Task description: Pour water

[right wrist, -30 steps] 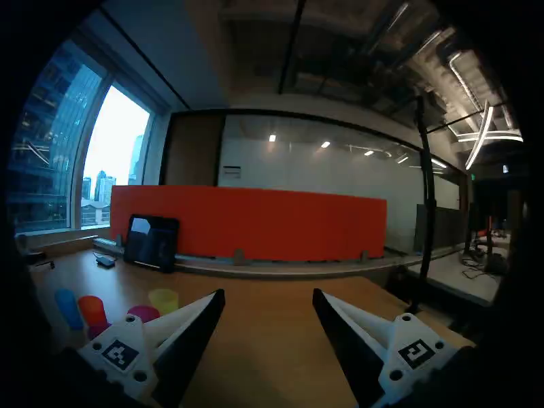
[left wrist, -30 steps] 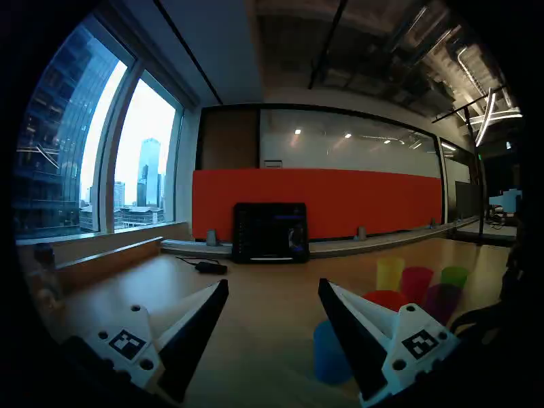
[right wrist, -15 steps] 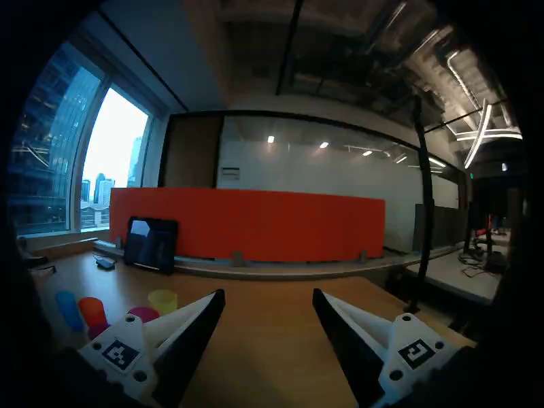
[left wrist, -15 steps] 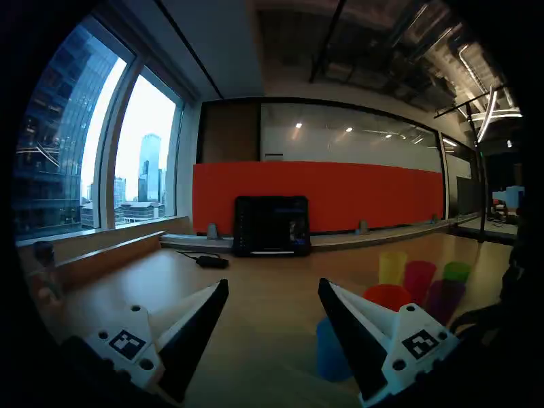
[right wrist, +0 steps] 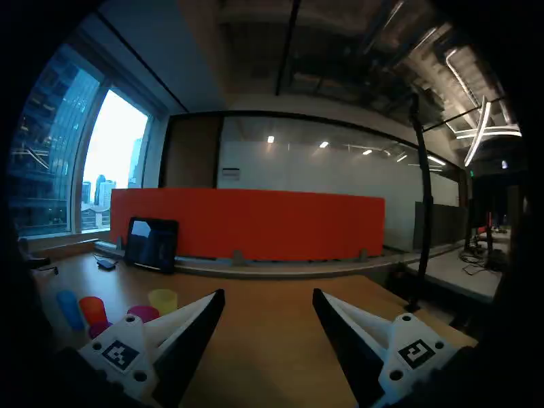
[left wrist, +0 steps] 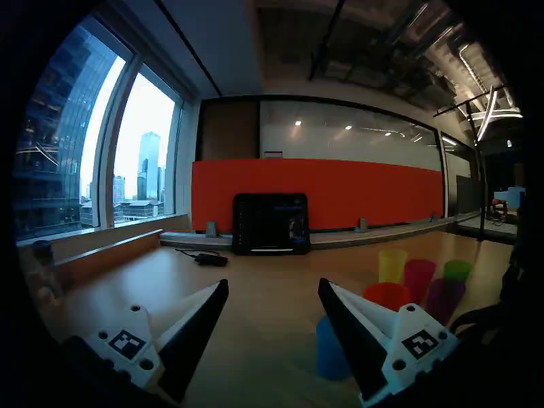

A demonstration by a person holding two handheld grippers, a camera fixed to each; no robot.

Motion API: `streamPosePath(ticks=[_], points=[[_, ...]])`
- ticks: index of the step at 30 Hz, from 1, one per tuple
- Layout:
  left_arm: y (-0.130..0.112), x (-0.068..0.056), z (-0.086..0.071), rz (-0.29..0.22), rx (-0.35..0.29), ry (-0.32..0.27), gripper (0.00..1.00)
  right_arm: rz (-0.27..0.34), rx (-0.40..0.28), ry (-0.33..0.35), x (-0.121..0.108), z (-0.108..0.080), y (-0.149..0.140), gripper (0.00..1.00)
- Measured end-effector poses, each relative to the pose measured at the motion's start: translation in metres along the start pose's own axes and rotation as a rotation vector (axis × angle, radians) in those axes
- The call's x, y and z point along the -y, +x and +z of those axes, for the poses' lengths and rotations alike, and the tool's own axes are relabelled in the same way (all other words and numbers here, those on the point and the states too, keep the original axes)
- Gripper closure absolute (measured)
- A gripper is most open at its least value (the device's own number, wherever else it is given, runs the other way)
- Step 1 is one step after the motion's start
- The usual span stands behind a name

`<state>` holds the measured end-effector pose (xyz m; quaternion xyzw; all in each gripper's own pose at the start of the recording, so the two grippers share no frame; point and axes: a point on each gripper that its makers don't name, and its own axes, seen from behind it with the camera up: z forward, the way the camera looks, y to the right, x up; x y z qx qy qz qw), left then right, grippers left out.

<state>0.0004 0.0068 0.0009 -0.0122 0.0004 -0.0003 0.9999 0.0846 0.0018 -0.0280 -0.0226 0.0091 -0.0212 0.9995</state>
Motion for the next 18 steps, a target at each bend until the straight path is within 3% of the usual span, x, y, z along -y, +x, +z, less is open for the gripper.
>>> streamPosePath(ticks=[18], points=[[-0.0011,-0.0005,0.0001,0.001,0.001,0.000,0.02,-0.027,-0.042,0.047,0.0050,0.0055,-0.0025,0.00]])
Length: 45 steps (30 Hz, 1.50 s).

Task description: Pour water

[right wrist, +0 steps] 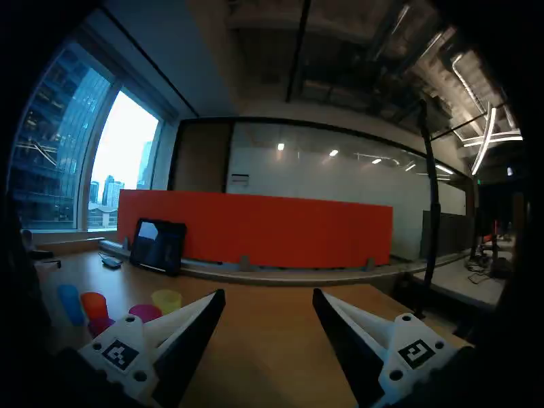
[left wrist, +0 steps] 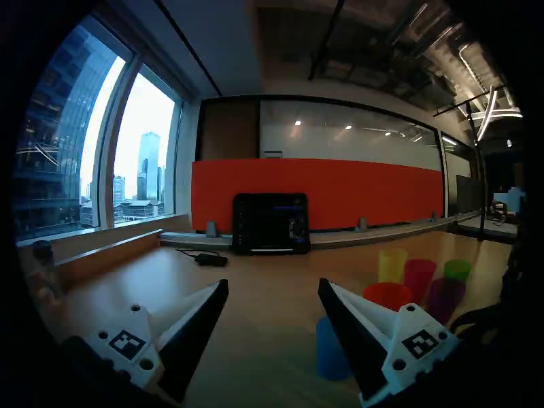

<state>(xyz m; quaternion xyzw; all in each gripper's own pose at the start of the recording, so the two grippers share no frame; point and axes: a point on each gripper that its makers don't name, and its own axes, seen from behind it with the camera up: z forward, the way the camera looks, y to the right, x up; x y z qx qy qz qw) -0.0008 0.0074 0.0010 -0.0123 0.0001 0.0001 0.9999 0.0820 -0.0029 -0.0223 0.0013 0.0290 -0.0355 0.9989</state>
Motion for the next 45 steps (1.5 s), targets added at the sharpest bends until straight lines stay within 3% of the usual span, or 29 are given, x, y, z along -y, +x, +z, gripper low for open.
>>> streamPosePath(ticks=[26,45], points=[[0.000,0.000,0.000,0.001,0.000,0.000,0.02,0.060,0.003,-0.009,0.001,0.014,-0.058,0.00],[0.000,0.000,0.000,0.001,0.000,0.000,0.01,0.081,0.041,-0.012,-0.004,0.019,-0.078,0.00]])
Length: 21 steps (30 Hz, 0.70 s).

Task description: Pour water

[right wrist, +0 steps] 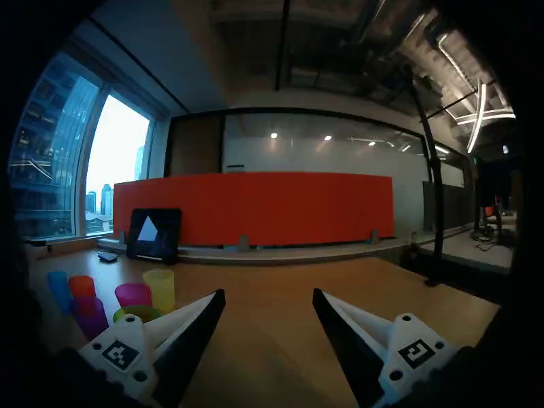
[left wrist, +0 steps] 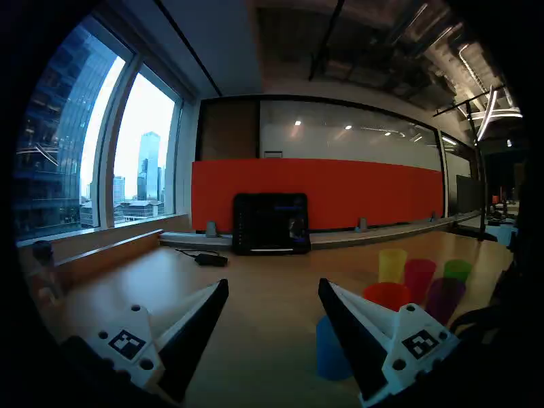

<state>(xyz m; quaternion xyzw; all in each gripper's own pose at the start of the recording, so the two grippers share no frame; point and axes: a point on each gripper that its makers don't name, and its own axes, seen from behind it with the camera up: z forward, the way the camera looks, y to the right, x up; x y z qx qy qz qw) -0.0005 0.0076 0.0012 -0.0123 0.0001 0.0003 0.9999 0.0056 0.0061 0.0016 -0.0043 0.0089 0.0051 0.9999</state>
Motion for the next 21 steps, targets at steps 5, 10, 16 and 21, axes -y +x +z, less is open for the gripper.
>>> streamPosePath(ticks=[5,10,16,21], points=[[-0.0004,0.0016,-0.0001,0.000,0.000,0.000,0.02,-0.005,0.014,-0.007,-0.0007,0.0015,-0.0028,0.00],[-0.0005,0.0021,-0.0004,0.000,0.000,0.000,0.02,-0.012,0.015,-0.010,0.0002,0.0007,-0.0038,0.00],[-0.0004,0.0018,-0.0005,0.000,0.000,0.000,0.02,-0.012,0.015,-0.011,0.0008,-0.0005,-0.0037,0.00],[-0.0008,0.0018,-0.0006,0.000,0.000,0.000,0.02,-0.012,0.016,-0.013,0.0006,-0.0004,-0.0036,0.00]])
